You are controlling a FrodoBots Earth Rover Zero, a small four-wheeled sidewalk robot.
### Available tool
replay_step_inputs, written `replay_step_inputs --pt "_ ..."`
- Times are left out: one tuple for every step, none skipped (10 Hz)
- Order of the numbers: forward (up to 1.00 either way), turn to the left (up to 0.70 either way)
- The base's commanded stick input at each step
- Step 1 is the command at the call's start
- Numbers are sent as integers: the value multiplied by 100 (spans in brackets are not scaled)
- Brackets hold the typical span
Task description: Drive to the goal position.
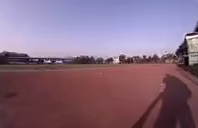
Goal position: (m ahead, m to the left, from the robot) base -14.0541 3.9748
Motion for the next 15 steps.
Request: replay_step_inputs --pt "45 -27" --pt "45 -27" --pt "45 -27" --pt "45 -27" --pt "45 -27" --pt "45 -27" --pt "45 -27" --pt "45 -27" --pt "45 -27" --pt "45 -27" --pt "45 -27" --pt "45 -27" --pt "45 -27" --pt "45 -27" --pt "48 -25"
